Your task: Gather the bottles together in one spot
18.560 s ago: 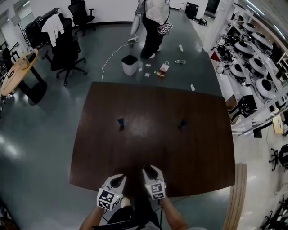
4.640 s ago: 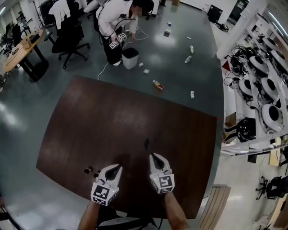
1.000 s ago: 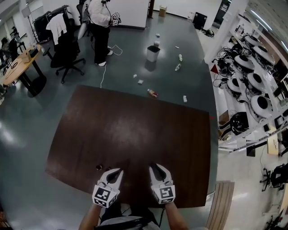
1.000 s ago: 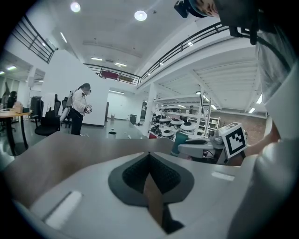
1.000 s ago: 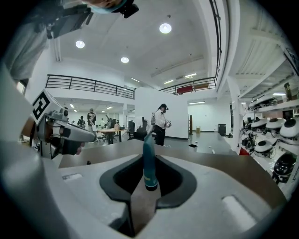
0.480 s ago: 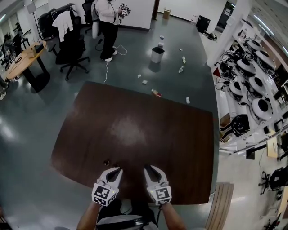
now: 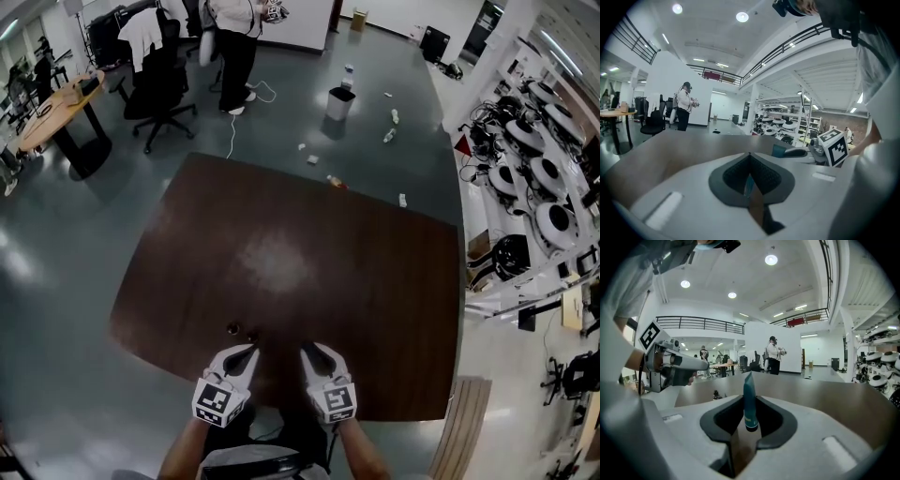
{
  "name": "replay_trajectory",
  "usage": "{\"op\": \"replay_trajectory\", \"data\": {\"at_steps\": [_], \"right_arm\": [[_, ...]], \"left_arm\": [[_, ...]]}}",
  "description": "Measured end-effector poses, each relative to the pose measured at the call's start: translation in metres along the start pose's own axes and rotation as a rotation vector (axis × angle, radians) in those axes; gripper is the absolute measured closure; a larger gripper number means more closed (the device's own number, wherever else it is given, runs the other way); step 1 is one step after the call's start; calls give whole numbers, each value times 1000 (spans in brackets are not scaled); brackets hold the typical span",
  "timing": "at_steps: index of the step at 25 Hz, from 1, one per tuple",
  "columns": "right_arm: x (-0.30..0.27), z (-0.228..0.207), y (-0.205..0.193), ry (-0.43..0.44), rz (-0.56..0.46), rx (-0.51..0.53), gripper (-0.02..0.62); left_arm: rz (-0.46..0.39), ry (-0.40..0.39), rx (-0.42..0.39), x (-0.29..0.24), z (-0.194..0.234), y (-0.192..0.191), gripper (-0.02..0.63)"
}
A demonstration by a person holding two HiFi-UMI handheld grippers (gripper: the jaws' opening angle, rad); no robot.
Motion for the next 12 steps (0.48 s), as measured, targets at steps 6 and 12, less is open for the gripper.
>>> {"op": "replay_trajectory", "data": {"at_steps": [6, 12], "right_arm": [[-12, 3, -23, 14, 26, -4, 514], [-24, 6, -36, 36, 55, -6, 514]], "left_arm": [[-2, 14, 8, -1, 4, -18, 605], [2, 33, 23, 0, 7, -30, 606]]}}
Point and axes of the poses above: the fingertips, and each gripper's own axes: x backward along the fingers, z to its left, y out of its top, the point moved 10 cm from there along x, backward along the fingers, and after that the axes turned 5 degrees about z, right-handed, at the moved point
